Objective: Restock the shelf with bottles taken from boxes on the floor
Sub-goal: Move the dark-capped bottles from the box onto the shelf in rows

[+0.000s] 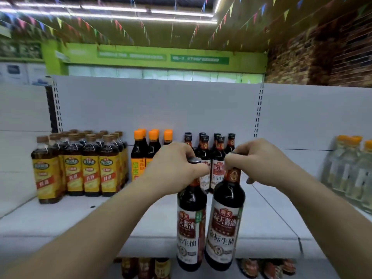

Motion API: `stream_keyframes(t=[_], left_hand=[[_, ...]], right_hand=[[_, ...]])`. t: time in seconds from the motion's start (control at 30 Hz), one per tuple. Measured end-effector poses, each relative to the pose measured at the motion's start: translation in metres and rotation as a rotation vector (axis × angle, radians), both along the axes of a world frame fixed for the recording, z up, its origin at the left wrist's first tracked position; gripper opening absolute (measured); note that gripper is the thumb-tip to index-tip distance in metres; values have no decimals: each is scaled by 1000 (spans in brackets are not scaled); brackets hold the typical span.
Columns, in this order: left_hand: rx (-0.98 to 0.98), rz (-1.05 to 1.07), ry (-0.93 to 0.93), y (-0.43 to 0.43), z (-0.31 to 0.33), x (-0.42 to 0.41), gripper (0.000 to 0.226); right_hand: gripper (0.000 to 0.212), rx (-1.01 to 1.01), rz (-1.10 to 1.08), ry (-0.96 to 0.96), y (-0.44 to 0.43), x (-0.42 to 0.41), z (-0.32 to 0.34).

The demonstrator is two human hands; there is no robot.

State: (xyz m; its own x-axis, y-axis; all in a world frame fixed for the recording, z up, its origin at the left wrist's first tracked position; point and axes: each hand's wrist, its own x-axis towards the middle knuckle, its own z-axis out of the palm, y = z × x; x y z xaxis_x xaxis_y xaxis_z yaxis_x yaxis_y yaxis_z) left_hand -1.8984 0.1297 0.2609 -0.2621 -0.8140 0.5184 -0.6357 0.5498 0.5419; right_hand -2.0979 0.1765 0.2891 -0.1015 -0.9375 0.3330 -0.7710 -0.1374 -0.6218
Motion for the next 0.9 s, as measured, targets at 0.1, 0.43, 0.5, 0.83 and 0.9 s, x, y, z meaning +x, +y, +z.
stream_keyframes(t=[0.1, 0.43, 0.5, 0.83, 0.9], left_hand=[[-13, 34, 9, -14, 8, -11, 36], [-11, 88, 72, -62, 18, -53, 34], [4, 95, 76, -72, 14, -60, 32], [61, 133, 38, -109, -4, -74, 31], [71, 127, 47, -116, -6, -74, 31]], right_hand=[[20, -12, 29, 33, -20, -12, 9], [23, -36, 93, 47, -86, -57, 13], [23, -36, 89, 48, -98, -63, 9], [26, -6, 41, 18, -134, -71, -12], [28, 11, 50, -6, -139, -71, -17]])
